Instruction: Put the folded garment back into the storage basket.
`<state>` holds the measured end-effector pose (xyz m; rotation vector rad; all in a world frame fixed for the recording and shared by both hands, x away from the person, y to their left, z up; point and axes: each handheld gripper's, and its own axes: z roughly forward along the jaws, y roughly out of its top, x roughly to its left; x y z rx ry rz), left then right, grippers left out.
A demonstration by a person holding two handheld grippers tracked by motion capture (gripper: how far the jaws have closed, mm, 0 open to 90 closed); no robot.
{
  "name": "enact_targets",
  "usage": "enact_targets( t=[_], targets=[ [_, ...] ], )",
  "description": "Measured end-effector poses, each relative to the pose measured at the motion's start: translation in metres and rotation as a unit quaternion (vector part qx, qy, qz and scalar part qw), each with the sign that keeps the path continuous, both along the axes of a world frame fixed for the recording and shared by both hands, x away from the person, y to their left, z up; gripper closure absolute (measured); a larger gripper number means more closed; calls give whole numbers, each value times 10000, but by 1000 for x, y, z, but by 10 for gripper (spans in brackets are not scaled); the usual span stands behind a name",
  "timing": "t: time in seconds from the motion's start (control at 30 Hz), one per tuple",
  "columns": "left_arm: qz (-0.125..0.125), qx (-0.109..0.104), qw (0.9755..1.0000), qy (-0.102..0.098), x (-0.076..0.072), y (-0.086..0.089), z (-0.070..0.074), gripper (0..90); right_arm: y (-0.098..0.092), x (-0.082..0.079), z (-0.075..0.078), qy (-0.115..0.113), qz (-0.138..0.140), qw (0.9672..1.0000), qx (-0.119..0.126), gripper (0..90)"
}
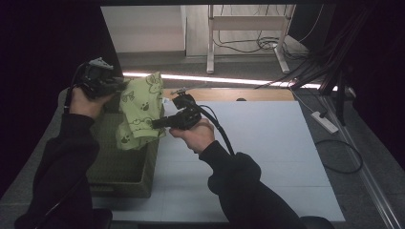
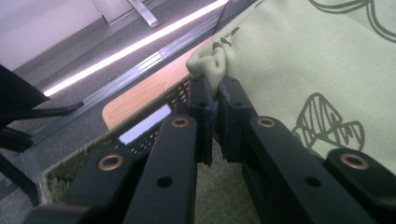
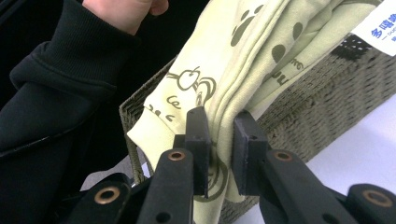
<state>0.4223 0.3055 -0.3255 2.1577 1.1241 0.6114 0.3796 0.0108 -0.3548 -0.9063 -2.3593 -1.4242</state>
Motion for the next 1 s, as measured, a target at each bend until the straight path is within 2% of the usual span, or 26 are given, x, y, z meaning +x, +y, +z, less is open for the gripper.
enact_targets(
  t=[0.57, 1.0],
  targets=[
    [274, 118, 9993, 220, -6, 30, -23, 844, 44, -5, -27, 124, 158, 9997, -141, 776],
    [487, 304, 9972, 473, -6, 46, -46, 844, 72, -10, -51, 343, 161, 9992, -157, 775]
  ],
)
